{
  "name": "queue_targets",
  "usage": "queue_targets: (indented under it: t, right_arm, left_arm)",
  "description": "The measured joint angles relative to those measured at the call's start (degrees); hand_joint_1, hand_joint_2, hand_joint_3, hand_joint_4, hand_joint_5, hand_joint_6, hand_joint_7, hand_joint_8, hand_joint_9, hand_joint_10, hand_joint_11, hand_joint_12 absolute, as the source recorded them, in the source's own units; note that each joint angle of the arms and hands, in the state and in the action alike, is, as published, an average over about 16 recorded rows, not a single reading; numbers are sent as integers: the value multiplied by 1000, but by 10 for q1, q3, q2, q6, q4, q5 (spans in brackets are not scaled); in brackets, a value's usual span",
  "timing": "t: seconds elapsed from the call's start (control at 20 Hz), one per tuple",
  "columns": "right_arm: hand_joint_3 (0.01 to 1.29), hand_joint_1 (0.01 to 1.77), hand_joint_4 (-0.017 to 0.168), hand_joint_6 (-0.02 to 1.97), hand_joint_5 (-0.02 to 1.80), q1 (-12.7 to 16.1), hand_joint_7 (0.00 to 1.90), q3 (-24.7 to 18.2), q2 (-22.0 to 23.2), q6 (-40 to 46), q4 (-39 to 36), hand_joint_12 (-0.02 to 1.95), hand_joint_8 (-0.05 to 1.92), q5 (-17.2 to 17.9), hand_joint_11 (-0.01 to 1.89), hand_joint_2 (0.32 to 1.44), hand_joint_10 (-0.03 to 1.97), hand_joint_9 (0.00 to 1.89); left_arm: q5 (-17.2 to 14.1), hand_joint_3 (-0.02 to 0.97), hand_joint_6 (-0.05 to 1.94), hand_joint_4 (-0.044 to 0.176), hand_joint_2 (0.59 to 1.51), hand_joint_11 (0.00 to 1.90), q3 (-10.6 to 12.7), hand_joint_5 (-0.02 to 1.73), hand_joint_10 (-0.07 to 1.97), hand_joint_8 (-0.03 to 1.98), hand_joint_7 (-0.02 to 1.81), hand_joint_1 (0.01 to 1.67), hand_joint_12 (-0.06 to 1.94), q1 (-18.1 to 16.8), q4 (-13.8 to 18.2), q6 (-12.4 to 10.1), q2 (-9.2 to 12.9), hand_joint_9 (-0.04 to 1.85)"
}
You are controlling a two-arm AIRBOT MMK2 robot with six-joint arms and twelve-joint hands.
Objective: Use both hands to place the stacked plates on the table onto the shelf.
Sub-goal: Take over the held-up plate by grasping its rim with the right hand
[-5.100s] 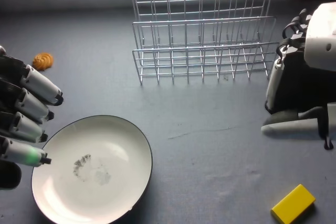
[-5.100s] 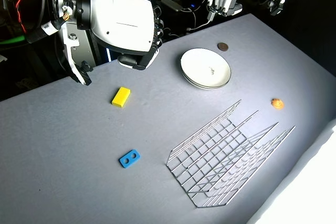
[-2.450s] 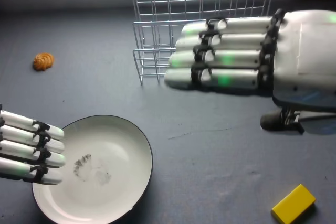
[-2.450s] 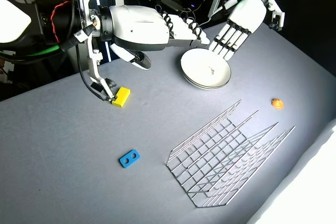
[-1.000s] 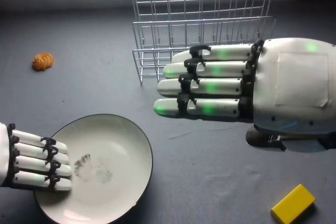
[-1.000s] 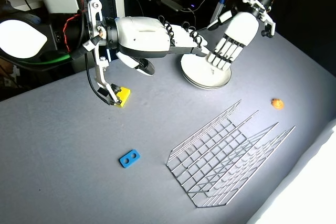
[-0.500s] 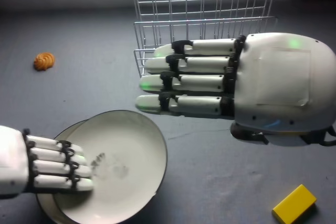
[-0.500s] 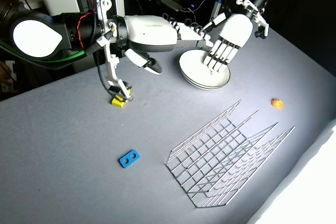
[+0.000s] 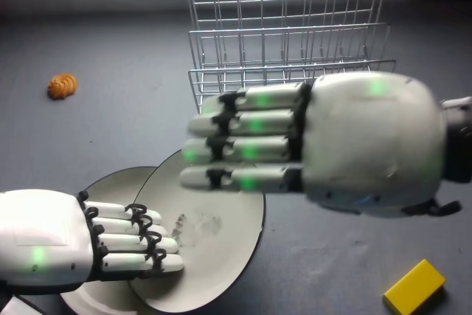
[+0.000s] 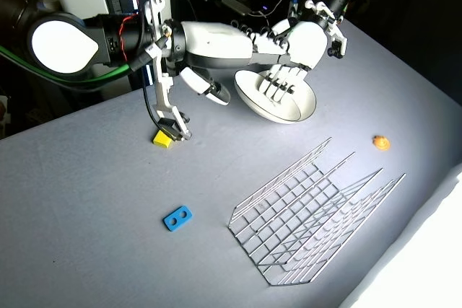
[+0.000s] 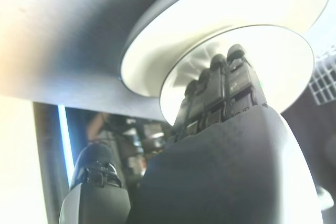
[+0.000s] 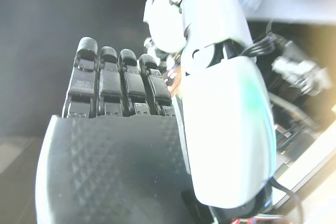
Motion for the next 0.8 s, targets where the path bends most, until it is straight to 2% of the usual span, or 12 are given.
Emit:
queue_targets:
  t: [0.2, 0.5, 0.8]
  right_arm:
    - [17, 1334, 1, 20, 60, -1, 46, 10, -29, -14, 2, 304, 13, -36, 22, 965, 6, 25]
    - [17, 1327, 1, 20, 86, 1, 66, 35, -84, -37, 16, 354, 13, -88, 21, 970, 6, 41]
    - [17, 1279, 1, 20, 193, 2, 182, 66, -141, -68, 38, 578, 12, -120, 35, 991, 6, 162]
  left_arm:
    - [12, 0, -9, -4, 1076, 14, -12, 10, 7, -15, -8, 18, 12, -6, -9, 0, -2, 21]
    - [18, 0, -4, -2, 1075, 15, -16, 22, 7, -16, -9, 18, 12, -9, -11, 0, -3, 21]
    - [17, 0, -5, -1, 1074, 15, -14, 33, 7, -16, -9, 18, 12, -8, -14, 0, -4, 22]
